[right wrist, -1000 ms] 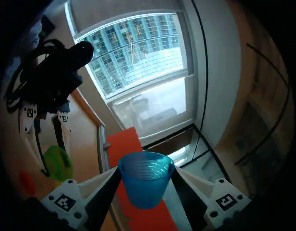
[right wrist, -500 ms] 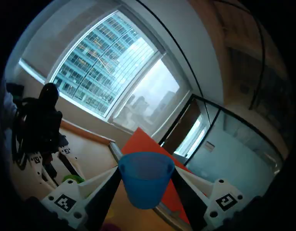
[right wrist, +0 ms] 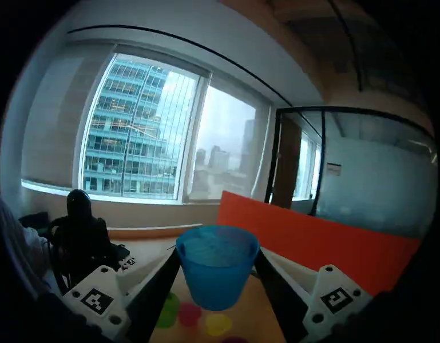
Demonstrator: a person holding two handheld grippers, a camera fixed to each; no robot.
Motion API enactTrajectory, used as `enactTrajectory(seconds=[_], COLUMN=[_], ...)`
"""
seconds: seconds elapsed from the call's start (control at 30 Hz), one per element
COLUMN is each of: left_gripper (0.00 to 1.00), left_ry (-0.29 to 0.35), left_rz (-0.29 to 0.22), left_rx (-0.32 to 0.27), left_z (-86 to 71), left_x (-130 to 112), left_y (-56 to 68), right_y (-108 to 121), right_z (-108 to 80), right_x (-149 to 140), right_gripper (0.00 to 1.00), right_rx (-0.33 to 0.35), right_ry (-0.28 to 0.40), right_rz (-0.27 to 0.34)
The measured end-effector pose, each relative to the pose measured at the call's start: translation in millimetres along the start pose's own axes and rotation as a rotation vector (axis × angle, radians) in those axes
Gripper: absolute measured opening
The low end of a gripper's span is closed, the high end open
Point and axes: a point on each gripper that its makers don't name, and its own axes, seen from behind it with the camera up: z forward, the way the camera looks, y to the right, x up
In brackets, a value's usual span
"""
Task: Pour water
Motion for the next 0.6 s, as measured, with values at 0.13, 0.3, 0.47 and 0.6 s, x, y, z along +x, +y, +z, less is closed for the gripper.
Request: enactTrajectory(seconds=[0.13, 0.3, 0.47, 0.6], left_gripper=[0.87, 0.87, 0.87, 0.87], left_ry=[0.000, -0.003, -0.004, -0.011], left_rz=[0.001, 0.006, 0.006, 0.011], left_rx=[0.004, 0.011, 0.020, 0.027], left_z=[-1.9, -4.2, -7.3, -10.6], left_x=[1, 3, 3, 1], left_y=[-0.4, -1.6, -4.3, -6.9], right_y=[1, 0, 3, 8], right_z=[-2.1, -5.1, -8.8, -13.8], right_x=[0, -3, -6, -10], right_gripper=[0.90, 0.90, 0.90, 0.90], right_rx=[0.005, 0.008, 0.004, -0.005], right_ry=[0.001, -0.005, -0.002, -0.006], right_rz=[0.036, 0.044, 0.051, 0.058])
